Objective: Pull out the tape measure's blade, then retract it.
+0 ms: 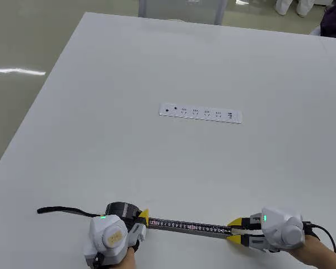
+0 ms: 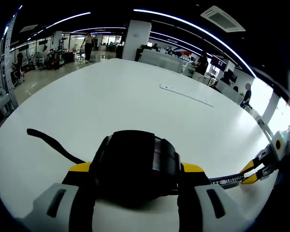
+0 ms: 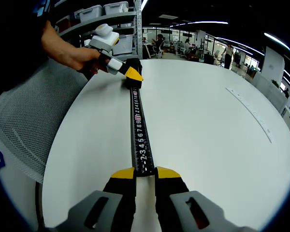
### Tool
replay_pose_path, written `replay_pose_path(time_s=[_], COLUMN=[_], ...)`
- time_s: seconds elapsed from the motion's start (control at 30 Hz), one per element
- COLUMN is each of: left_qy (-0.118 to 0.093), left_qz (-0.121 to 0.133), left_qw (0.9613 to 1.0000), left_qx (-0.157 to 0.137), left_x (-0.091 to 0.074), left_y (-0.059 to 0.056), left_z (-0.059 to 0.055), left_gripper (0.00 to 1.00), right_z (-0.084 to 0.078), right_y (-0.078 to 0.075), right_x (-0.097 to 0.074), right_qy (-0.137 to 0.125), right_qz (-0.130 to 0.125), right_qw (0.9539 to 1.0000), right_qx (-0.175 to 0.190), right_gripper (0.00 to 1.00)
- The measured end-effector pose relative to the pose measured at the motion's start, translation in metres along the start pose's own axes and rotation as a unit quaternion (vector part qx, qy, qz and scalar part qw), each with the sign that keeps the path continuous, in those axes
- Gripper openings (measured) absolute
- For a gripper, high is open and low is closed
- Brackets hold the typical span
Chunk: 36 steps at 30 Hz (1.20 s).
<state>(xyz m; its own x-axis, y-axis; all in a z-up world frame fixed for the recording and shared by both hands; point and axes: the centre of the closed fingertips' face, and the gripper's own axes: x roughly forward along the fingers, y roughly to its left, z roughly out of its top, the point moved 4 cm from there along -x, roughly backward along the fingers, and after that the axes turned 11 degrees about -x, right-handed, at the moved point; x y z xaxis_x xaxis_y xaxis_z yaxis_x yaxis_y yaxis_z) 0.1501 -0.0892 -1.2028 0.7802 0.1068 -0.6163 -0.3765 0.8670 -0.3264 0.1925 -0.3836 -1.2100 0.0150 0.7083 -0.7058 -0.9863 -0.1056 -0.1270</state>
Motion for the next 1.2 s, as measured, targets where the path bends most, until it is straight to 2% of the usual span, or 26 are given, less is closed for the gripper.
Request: replay_pose_path(time_s=[0.6, 0.9, 1.2], left_qy=[-0.002, -0.001, -0.001], left_qz=[-0.008, -0.011, -0.012], left_qw=[0.9997, 0.9998, 0.9996], left_qx=[-0.022, -0.017, -0.025], left_x=[-0.001, -0.001, -0.002], left_y=[0.001, 0.0, 0.001], left_z=[0.0, 0.0, 0.0], left_gripper=[0.65, 0.64, 0.64], right_z=[0.003, 0.007, 0.011], right_y=[-0.001, -0.001, -0.002], right_x=[-0.003, 0.001, 0.004], right_qy=[-0.002, -0.006, -0.009], right_qz=[-0.003, 0.0, 0.0], right_qw=[1.0, 1.0, 0.9999], right_qx=[-0.001, -0.004, -0.005], right_gripper=[0.13, 0.13, 0.13])
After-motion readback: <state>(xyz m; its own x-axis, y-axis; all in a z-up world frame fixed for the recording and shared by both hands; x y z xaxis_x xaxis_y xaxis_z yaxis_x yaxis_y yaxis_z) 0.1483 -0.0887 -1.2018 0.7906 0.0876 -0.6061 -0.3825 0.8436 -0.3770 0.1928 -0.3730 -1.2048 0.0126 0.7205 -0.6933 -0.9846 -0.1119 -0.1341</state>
